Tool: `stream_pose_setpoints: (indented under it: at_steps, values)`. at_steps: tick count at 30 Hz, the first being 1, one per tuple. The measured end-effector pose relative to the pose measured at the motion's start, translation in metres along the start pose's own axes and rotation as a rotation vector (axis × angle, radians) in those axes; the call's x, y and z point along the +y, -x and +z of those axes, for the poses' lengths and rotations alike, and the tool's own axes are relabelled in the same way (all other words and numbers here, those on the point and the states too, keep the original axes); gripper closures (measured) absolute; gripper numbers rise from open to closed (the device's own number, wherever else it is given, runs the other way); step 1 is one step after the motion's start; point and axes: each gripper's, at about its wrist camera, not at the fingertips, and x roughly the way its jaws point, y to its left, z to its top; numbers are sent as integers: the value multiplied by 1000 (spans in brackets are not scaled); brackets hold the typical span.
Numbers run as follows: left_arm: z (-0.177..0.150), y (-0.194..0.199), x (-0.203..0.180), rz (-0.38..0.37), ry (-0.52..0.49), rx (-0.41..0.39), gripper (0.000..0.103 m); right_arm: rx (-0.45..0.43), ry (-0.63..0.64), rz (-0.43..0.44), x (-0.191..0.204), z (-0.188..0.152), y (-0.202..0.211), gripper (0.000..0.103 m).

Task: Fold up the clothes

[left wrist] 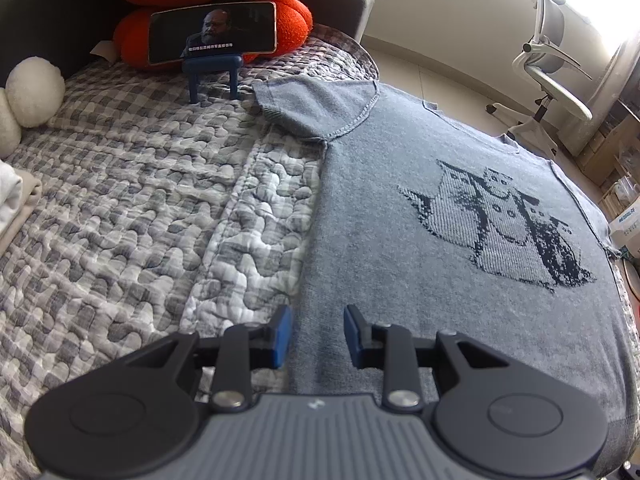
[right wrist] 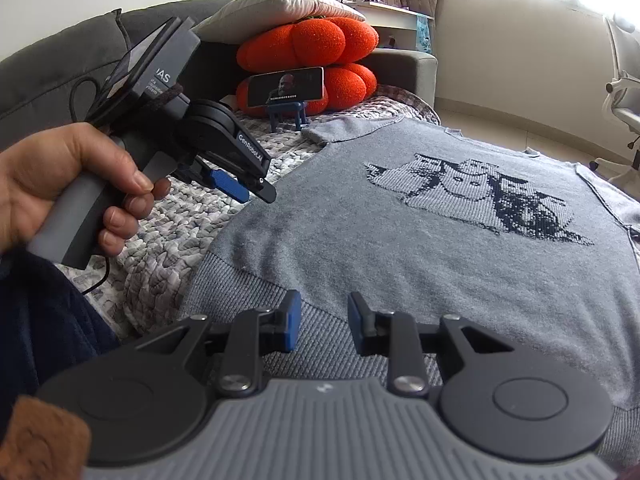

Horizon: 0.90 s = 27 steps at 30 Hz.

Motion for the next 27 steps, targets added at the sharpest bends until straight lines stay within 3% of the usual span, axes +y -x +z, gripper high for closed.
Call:
stream_pose_setpoints:
  at_steps: [19, 27]
  values:
    - [4, 1, 8, -3, 43, -11, 73, 12, 33, 39, 21, -3, -6, 73]
    - [1, -1, -1, -56, 7, 4, 71, 12, 33, -6, 21, -4, -13, 73]
